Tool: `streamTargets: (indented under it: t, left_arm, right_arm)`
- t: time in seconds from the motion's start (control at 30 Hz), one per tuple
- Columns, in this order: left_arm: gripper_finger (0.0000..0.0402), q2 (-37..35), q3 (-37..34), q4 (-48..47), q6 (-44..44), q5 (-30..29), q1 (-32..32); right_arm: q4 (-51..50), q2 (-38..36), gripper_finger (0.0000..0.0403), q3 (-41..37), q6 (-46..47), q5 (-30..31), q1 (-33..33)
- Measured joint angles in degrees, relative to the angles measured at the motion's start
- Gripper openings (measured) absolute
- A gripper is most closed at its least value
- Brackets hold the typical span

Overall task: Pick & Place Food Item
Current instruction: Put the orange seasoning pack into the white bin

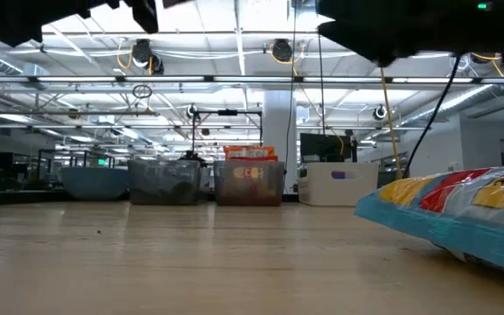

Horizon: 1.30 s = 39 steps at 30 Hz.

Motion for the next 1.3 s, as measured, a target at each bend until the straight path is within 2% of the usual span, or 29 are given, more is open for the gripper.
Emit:
streamTargets:
  t: [0.2, 0.47, 0.73, 0.83, 1.13, 1.3]
  left_arm:
    - [0.0004, 6.9, 0.2, 11.3, -0.9, 3.6, 0.6]
    - [0.0003, 12.2, 0.2, 22.2, -0.9, 7.5, 0.6]
    - [0.0003, 12.2, 0.2, 23.9, -0.4, 9.6, 0.6]
    - [0.0005, 12.2, 0.2, 24.0, -0.4, 10.0, 0.6]
    - [0.0003, 12.2, 0.2, 23.6, -0.1, 10.4, 0.6]
    - [0.0003, 12.2, 0.2, 23.6, 0.0, 10.4, 0.6]
  right_arm:
    - [1.5, 6.9, 0.0256, 8.3, -0.2, -14.3, -6.1]
    - [4.1, 11.5, 0.0256, 15.7, -3.5, -23.5, -9.2]
    - [4.1, 11.4, 0.0256, 19.7, -10.3, -24.8, -8.6]
    - [4.1, 10.5, 0.0256, 20.0, -11.4, -27.0, -8.4]
    - [4.2, 8.8, 0.0255, 20.1, -13.6, -27.1, -8.1]
    - [4.3, 8.1, 0.0238, 20.1, -15.3, -27.1, -7.4]
